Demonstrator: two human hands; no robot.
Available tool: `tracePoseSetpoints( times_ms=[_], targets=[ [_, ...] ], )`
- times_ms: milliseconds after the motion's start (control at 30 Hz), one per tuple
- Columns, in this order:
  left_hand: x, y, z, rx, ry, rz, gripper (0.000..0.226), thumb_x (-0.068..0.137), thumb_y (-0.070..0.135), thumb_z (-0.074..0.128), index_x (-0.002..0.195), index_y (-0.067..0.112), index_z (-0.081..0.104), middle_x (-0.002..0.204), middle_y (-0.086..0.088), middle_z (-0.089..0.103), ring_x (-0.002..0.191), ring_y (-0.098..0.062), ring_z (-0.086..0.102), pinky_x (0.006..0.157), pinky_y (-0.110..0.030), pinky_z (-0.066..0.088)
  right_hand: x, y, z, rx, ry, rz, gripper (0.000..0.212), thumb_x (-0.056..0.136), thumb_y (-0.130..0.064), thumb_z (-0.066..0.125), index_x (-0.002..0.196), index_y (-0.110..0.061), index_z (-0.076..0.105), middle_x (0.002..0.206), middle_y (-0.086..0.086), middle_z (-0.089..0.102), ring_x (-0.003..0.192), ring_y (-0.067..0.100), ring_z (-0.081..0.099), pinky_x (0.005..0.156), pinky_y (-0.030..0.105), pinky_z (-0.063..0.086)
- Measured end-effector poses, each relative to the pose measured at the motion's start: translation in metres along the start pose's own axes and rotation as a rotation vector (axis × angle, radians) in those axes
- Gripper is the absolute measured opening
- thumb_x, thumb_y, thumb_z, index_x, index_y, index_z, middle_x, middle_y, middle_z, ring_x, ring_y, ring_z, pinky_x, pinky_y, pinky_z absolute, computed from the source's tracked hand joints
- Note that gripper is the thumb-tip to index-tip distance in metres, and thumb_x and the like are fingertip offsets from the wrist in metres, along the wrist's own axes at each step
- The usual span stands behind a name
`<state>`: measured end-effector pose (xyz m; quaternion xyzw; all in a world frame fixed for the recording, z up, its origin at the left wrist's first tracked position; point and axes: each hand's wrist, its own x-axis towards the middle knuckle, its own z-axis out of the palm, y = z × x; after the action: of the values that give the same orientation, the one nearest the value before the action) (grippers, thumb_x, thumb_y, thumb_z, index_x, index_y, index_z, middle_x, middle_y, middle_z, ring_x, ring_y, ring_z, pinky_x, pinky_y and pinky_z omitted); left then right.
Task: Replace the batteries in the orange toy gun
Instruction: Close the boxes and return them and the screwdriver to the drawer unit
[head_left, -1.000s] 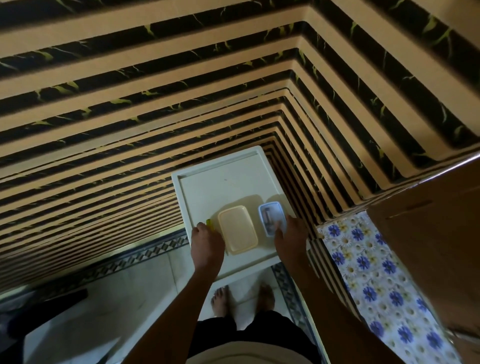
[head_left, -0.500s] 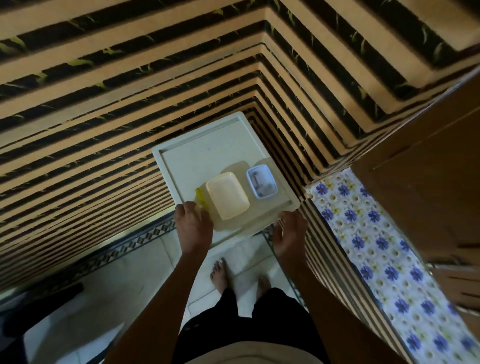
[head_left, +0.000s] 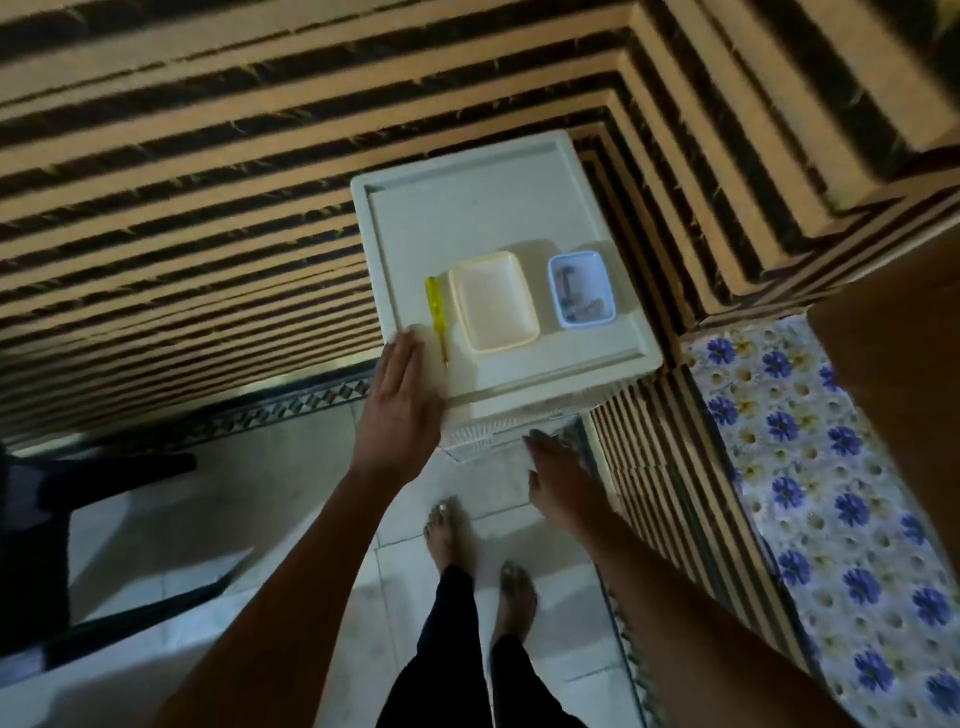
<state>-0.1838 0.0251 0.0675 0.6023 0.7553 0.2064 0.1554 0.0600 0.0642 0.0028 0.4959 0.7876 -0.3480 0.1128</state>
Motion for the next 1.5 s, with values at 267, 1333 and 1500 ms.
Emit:
tracePoseSetpoints(
  times_ms=[267,1333,1500],
  targets=[
    [0.001,-0.006,0.008,0.011,0.061,0.075,0.068,0.107,0.036,0.042,0.162,0.004,0.017,0.171,-0.01,0.013,0.159,-0.023,0.004,0.128,-0.046,0.016,0.045,0.012,0.038,-0.155,-0.051,-0.032,0.075,0.099,-0.007,0.052,0.164,-0.015,0.016,0.172,0.004,0.013,0.156,0.033,0.022,0.117,0.052,0.04],
    [0.01,-0.015,-0.039,0.03,-0.31,0.14,0.105,0.085,0.076,0.03,0.164,0.014,-0.001,0.172,-0.003,-0.003,0.158,-0.023,-0.006,0.125,-0.06,0.006,-0.097,-0.005,-0.001,-0.438,0.894,-0.36,0.032,0.077,0.001,0.063,0.102,-0.018,0.072,0.104,0.005,0.068,0.095,0.026,0.058,0.078,0.042,0.043],
    [0.009,-0.013,-0.039,0.001,-0.321,0.123,0.103,0.088,0.069,0.041,0.164,0.012,0.002,0.173,-0.004,-0.001,0.159,-0.023,-0.005,0.125,-0.061,0.009,-0.057,-0.015,-0.016,-0.443,0.948,-0.279,0.03,0.077,0.003,0.064,0.097,-0.02,0.067,0.102,0.005,0.065,0.09,0.029,0.058,0.078,0.043,0.038]
  ],
)
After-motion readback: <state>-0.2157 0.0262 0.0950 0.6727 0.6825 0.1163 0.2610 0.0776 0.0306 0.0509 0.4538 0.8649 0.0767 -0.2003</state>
